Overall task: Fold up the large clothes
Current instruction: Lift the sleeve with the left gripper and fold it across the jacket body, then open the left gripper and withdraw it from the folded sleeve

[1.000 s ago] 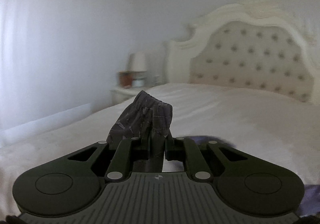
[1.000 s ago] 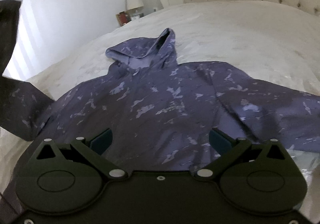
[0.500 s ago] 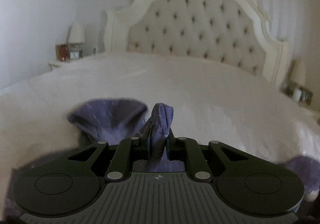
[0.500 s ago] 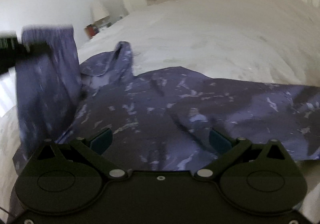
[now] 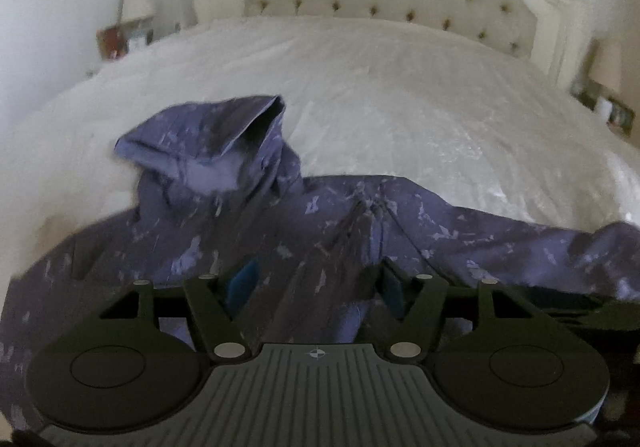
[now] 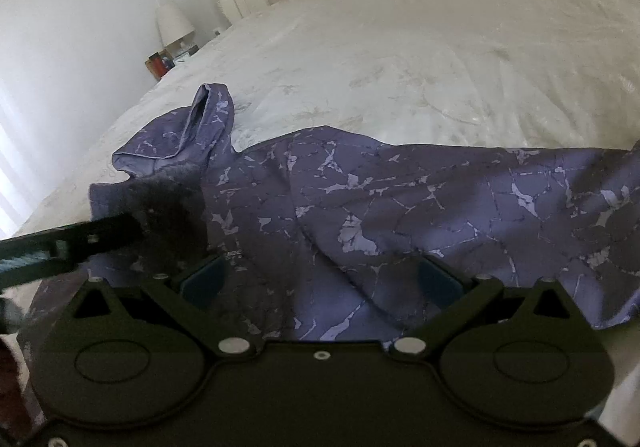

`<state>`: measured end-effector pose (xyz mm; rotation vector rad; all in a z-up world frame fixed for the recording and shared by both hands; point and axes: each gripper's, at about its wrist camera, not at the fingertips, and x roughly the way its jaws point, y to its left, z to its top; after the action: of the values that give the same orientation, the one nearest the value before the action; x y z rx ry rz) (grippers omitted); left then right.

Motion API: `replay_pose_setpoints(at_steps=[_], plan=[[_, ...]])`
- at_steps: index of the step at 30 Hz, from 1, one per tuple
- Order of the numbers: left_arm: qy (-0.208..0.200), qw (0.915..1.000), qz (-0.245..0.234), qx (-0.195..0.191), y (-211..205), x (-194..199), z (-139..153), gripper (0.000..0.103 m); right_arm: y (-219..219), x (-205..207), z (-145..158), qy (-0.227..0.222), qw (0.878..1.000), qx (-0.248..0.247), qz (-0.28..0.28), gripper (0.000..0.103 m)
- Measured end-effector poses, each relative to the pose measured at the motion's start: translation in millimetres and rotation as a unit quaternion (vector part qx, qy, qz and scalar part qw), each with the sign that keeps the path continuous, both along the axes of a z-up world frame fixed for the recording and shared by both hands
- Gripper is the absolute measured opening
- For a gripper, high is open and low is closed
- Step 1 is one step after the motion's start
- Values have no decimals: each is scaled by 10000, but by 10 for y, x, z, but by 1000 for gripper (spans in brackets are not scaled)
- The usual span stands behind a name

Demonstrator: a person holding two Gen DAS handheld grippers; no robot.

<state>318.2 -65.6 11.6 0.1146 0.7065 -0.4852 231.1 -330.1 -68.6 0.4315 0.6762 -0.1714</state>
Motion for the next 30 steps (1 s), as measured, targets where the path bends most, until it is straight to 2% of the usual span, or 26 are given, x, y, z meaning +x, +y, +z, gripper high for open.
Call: replay_pose_setpoints(at_steps=[2, 11, 16, 20, 22, 24, 25, 28, 30], plan=[[93, 9998, 36, -193, -2, -22, 3, 64, -1, 7, -15, 1, 10000, -12, -8, 102], [52, 9983, 264, -519, 430, -135, 193, 64, 19, 23, -60, 12, 10000, -80, -3, 102], [90, 9974, 716, -91, 769, -63, 135, 65, 32, 19, -71, -102, 9998, 93, 113, 102], [357, 9914, 1209, 365, 1046, 90, -100, 65, 72, 58, -127, -135, 9985, 350, 390, 102], [552, 9867, 1377, 656, 1150, 176, -270, 65, 112, 90, -176, -81, 9977, 392, 542, 99], [744, 9820, 1499, 873, 1236, 246, -449, 65, 162, 121, -225, 9, 9972, 364, 656, 88], [826, 9794, 1569, 964, 1282, 282, -538, 64, 191, 134, -246, 51, 9972, 295, 684, 87], [778, 9793, 1593, 977, 1377, 311, -726, 65, 285, 149, -262, 62, 9969, -82, 780, 78], [714, 9801, 1615, 906, 1371, 304, -773, 66, 338, 154, -257, 28, 9956, -305, 883, 61]])
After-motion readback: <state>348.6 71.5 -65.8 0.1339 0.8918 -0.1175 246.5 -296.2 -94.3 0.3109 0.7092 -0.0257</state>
